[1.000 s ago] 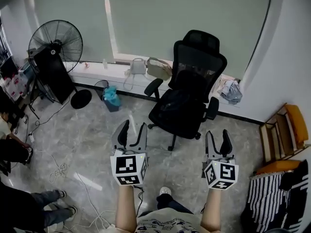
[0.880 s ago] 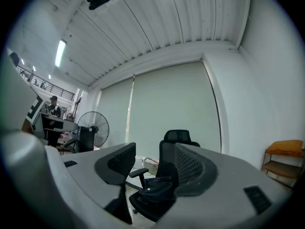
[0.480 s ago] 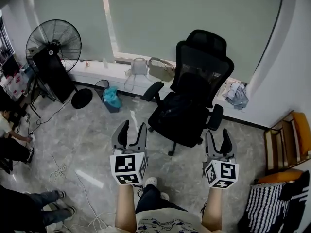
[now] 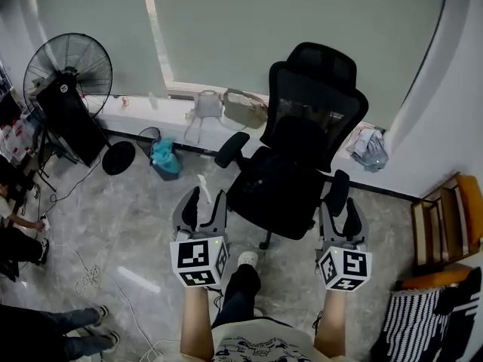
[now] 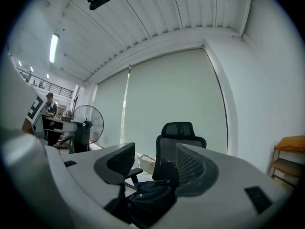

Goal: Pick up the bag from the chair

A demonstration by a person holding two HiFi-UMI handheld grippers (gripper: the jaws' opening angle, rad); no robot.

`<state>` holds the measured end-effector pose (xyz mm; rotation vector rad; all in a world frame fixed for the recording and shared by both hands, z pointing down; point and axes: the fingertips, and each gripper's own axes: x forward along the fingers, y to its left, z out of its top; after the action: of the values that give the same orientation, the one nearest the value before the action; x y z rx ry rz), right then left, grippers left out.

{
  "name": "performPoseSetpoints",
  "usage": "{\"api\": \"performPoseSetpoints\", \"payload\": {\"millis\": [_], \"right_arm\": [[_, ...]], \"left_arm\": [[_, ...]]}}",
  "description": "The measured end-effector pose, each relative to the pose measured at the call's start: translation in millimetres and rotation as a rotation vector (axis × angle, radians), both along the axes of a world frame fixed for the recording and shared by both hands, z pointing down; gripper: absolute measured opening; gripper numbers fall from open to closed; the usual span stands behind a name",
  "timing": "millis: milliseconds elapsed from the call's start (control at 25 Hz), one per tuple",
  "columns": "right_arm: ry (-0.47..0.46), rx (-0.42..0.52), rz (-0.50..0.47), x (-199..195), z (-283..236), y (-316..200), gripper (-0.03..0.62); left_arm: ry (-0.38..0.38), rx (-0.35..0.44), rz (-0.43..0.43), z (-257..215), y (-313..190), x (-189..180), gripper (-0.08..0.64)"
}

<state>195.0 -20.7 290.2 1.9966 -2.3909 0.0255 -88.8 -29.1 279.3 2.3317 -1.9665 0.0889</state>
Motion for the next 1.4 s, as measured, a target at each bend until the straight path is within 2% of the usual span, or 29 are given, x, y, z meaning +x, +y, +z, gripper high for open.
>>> {"api": "performPoseSetpoints", "payload": {"millis": [880, 1160, 1400], "right_arm": [[0.025, -0.042, 0.020, -34, 11, -347, 0.285], [-0.006, -0.130, 0.036, -29, 55, -401, 0.287], [0.022, -0.203, 0.034, -19, 99, -430, 0.299]], "left_arm": [[0.011, -0.032, 0.134, 10, -370, -9, 0.216], [0.015, -0.107, 0.169, 49, -427, -5, 0.216], [0.011, -0.162, 0.194, 89, -454, 5, 0.220]]}}
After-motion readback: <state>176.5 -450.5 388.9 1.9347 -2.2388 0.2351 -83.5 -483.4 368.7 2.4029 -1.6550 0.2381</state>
